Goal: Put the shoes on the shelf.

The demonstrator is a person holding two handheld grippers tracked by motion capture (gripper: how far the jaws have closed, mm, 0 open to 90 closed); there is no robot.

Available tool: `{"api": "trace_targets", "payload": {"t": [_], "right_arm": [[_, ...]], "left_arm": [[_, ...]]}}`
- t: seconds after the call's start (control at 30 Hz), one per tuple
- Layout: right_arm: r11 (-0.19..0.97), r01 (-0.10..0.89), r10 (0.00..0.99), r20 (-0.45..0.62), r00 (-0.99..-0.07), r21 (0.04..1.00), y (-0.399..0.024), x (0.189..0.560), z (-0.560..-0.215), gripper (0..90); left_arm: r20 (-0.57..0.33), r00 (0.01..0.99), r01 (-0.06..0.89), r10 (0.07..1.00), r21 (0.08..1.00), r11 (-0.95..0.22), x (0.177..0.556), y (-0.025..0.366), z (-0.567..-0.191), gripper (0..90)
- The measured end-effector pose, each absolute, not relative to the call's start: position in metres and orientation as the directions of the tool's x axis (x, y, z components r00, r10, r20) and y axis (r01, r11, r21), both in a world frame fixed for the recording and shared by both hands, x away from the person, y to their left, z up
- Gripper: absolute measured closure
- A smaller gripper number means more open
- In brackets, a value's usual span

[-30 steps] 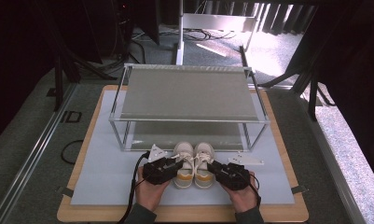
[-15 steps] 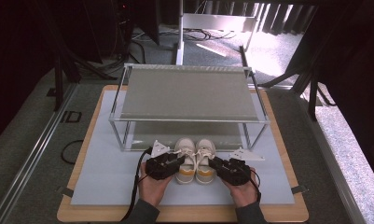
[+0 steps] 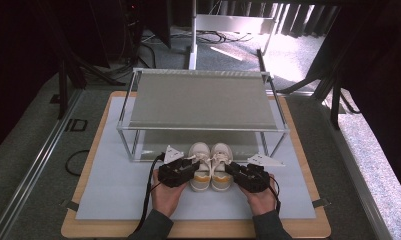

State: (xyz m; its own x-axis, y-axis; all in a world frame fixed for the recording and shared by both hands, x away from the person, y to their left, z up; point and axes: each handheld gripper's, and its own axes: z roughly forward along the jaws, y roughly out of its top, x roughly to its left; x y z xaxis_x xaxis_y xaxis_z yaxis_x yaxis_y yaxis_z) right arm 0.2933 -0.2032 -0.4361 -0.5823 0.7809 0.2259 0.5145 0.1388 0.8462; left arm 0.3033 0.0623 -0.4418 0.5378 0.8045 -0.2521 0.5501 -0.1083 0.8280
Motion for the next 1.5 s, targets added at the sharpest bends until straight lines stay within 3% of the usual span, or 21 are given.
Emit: {"api": "trace_targets", "payload": {"t": [1.5], "right_arm": [[0.090, 0.471, 0.797, 0.220, -0.563, 0.877, -0.204, 0.347, -0.449, 74.7]], "left_arm": [[-0.225, 0.462, 0.496, 0.858, 0.867, -0.040, 0.352, 0.049, -0.454, 63.0]]}}
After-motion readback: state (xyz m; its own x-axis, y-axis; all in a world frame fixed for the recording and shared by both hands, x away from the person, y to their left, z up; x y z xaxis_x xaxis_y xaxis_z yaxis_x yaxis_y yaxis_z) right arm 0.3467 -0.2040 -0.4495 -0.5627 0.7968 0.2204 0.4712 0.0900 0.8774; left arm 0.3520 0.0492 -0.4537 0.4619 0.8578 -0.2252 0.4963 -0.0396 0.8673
